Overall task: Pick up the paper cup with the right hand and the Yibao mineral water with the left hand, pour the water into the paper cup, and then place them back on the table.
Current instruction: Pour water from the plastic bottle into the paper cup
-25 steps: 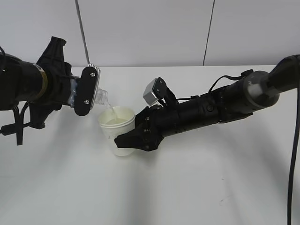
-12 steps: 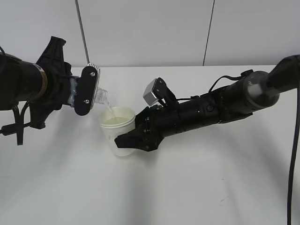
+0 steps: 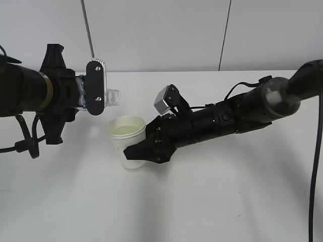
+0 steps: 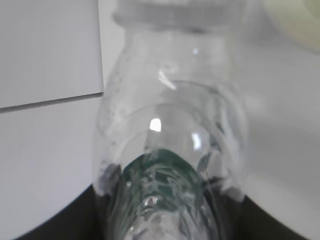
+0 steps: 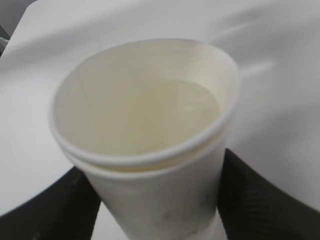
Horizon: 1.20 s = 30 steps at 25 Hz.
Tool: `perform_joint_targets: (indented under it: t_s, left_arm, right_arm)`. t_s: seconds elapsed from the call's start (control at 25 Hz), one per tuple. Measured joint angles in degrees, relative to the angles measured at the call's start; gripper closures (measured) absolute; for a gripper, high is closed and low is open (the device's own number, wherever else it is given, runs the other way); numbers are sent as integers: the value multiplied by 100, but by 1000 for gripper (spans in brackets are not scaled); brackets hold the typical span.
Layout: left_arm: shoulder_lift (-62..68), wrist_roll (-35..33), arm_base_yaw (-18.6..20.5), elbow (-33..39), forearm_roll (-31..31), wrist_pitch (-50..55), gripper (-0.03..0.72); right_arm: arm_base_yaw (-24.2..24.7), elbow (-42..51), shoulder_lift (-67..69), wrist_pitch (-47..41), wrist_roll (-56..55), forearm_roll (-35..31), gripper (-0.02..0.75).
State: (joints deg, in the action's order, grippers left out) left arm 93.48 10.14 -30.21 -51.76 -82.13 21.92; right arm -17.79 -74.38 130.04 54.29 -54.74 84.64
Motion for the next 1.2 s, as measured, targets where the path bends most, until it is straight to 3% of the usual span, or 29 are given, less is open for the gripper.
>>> perform_joint_targets:
  t_s: [0.16,0.4,0.64,0.88,1.2]
  left_arm:
    - [0,81,0,0,514,-13,365]
    - [0,1049,0,0,1172,-26,365]
    - [0,1988,0,0,1376,-28,365]
    - [0,2343,0,0,1845,-88,365]
    - [0,3069,156,0,1842,-719,365]
  right_arm:
    - [0,0,0,0,0,0,214]
    - [0,0,0,-14,0,-119,214]
    - [0,0,0,-19,0,-244,214]
    - [0,0,0,-101,0,-313,214]
    - [0,0,0,-144,0,-488,214]
